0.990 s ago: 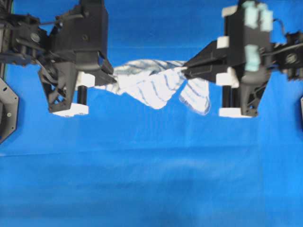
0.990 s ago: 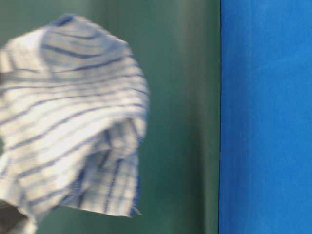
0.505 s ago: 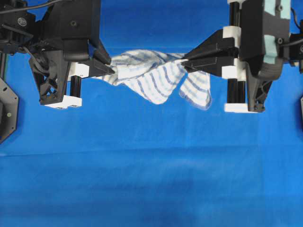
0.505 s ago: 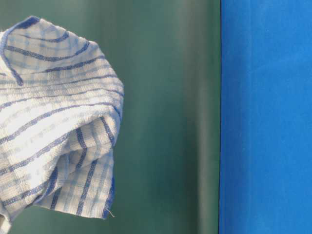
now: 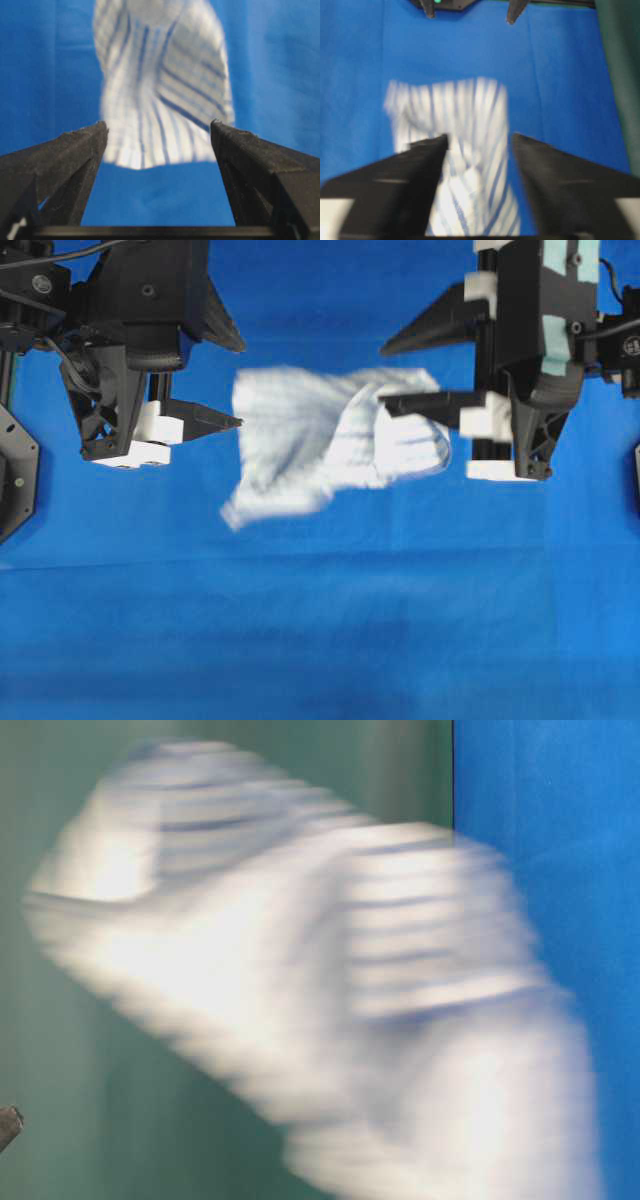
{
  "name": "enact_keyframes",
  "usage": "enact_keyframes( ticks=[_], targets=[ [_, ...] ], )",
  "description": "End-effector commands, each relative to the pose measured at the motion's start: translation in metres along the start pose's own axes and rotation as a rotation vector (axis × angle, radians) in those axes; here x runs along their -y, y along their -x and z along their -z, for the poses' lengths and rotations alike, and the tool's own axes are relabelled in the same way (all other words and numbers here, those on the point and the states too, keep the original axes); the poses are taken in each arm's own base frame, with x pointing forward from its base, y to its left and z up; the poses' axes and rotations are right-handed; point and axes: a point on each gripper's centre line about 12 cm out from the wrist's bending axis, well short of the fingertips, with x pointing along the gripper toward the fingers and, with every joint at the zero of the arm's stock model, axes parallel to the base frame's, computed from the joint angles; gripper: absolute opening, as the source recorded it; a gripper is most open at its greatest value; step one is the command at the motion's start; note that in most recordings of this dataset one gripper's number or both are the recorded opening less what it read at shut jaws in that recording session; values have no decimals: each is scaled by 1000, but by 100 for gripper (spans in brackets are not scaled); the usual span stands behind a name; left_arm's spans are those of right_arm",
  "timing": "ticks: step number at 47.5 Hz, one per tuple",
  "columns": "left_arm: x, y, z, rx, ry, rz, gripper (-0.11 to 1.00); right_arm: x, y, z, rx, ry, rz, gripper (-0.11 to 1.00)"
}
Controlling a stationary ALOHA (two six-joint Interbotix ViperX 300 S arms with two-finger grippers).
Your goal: Lift the towel with both arms.
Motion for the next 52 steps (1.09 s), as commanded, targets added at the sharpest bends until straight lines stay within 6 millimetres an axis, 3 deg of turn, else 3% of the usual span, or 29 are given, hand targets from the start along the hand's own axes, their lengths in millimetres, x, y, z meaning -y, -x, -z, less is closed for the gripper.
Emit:
enact_keyframes(
  ticks=[1, 13, 21, 52],
  targets=[
    [3, 11, -5, 37, -3, 6, 81, 3, 7, -8, 28, -6, 3, 68],
    [11, 4, -1, 25, -15, 26, 83, 0, 5, -4, 15, -8, -2, 69],
    [19, -21, 17, -3, -27, 41, 83, -8, -7, 15, -37, -17, -18, 68],
    [66, -166, 135, -73, -80, 115, 87, -64, -115, 168, -302, -44, -124, 68]
  ],
)
